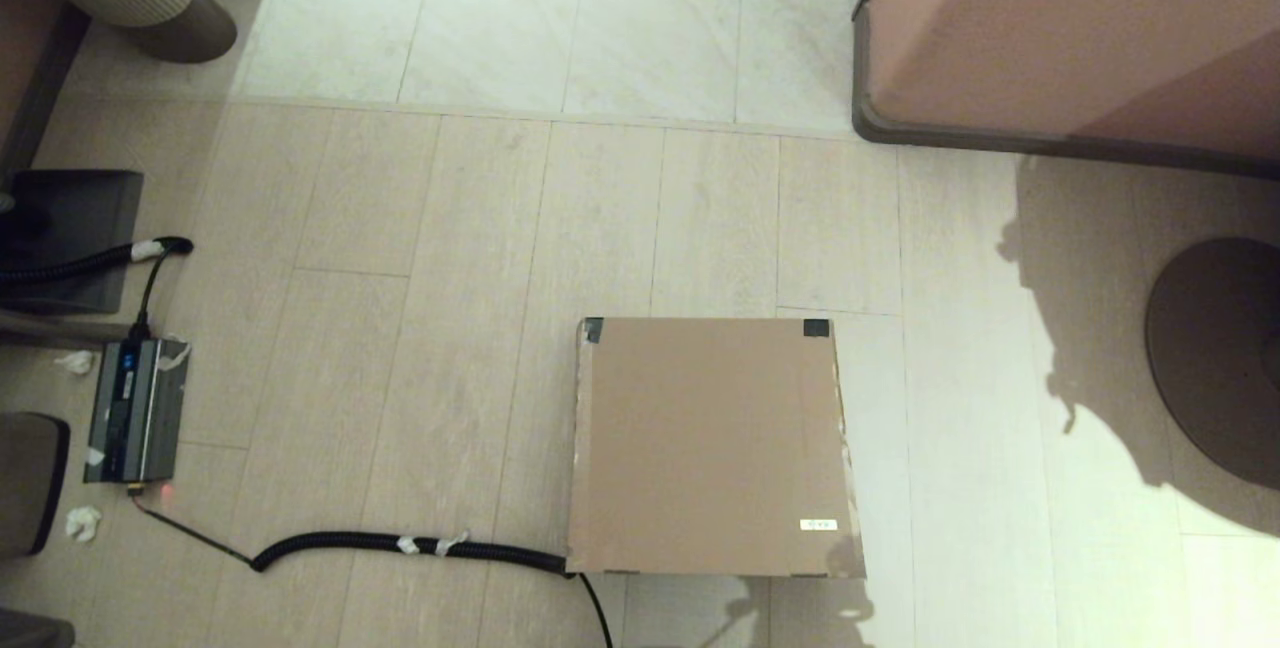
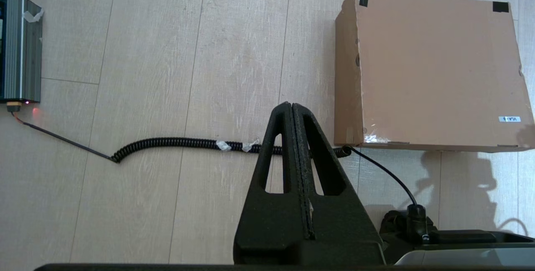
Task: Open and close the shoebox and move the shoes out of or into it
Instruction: Open the shoe box
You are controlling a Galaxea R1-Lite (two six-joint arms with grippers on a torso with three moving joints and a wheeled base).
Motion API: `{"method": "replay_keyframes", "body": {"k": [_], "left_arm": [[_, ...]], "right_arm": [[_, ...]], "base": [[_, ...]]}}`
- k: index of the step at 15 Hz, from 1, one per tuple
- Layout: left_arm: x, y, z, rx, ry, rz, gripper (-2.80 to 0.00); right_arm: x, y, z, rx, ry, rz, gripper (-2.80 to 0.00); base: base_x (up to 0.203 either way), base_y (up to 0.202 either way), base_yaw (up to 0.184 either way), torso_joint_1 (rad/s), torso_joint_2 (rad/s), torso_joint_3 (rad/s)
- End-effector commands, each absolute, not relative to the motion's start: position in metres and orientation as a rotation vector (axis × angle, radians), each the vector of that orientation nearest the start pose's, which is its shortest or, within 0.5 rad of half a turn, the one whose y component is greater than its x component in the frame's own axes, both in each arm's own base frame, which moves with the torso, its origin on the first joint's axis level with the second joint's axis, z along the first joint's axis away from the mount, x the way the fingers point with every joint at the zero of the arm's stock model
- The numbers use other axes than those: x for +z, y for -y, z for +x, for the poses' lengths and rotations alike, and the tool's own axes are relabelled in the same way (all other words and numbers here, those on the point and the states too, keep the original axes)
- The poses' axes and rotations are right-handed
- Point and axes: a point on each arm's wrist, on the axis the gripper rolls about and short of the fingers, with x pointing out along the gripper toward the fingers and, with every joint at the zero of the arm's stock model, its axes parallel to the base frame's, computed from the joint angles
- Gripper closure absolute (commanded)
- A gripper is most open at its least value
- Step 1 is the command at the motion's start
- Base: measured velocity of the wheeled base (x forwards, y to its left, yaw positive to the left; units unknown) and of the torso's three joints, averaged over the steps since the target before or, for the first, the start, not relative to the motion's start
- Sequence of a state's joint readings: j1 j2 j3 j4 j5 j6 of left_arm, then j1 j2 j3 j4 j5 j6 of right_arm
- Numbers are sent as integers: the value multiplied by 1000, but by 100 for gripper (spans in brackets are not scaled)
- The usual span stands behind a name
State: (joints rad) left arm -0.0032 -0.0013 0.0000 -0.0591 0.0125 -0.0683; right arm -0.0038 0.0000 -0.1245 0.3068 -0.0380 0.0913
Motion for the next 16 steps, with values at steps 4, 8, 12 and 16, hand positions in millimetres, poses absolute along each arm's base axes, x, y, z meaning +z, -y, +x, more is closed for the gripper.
{"method": "replay_keyframes", "body": {"k": [4, 8, 12, 16], "left_arm": [[76, 0, -22, 9, 42, -68, 0], [76, 0, -22, 9, 40, -66, 0], [76, 0, -22, 9, 42, -66, 0], [76, 0, -22, 9, 42, -68, 0]], "right_arm": [[77, 1, -35, -41, -186, 58, 0], [77, 1, -35, -41, -186, 65, 0], [77, 1, -35, -46, -186, 73, 0], [78, 1, -35, -47, -183, 102, 0]], "base": [[0, 0, 0, 0, 0, 0], [0, 0, 0, 0, 0, 0], [0, 0, 0, 0, 0, 0], [0, 0, 0, 0, 0, 0]]}}
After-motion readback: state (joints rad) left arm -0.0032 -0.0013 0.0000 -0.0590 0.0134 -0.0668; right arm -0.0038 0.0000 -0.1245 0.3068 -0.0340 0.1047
